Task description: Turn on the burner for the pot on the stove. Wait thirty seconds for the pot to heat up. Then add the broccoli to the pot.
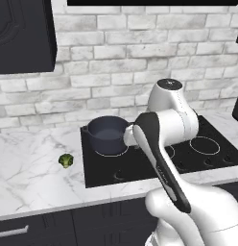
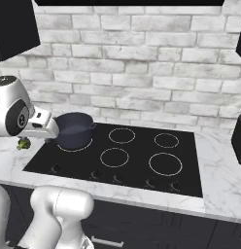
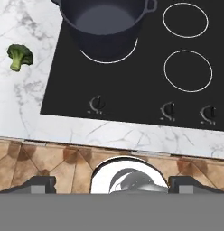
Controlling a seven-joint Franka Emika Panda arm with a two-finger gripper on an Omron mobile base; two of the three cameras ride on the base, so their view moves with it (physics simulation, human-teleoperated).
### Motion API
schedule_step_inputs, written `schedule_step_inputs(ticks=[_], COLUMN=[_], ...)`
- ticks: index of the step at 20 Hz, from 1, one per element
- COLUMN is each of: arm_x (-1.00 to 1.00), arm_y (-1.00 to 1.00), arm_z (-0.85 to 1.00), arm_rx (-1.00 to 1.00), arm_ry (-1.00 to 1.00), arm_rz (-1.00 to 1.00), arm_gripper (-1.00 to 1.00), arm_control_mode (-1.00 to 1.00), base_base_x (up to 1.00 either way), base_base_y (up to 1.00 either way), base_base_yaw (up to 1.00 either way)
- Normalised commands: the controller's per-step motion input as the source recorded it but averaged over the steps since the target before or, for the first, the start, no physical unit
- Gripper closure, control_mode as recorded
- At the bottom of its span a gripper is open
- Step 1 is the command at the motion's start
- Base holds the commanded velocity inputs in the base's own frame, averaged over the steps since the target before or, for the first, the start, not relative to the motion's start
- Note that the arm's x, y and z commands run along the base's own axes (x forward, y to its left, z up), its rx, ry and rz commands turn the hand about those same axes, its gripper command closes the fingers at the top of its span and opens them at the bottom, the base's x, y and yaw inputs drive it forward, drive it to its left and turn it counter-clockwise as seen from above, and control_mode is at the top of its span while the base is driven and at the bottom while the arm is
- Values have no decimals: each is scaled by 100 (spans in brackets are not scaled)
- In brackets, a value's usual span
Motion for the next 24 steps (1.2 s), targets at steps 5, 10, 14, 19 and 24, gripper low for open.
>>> schedule_step_inputs(ticks=[5,10,14,19,24], arm_x=[-12,0,0,3,18], arm_y=[59,35,19,4,1], arm_z=[-42,-31,-34,-34,-32], arm_rx=[0,0,0,-3,-2], arm_ry=[0,6,10,13,9], arm_rz=[5,5,4,4,4], arm_gripper=[-100,-100,-100,-100,-100], arm_control_mode=[-100,-100,-100,-100,-100], base_base_x=[0,0,0,0,0], base_base_y=[0,0,0,0,0], base_base_yaw=[0,0,0,0,0])
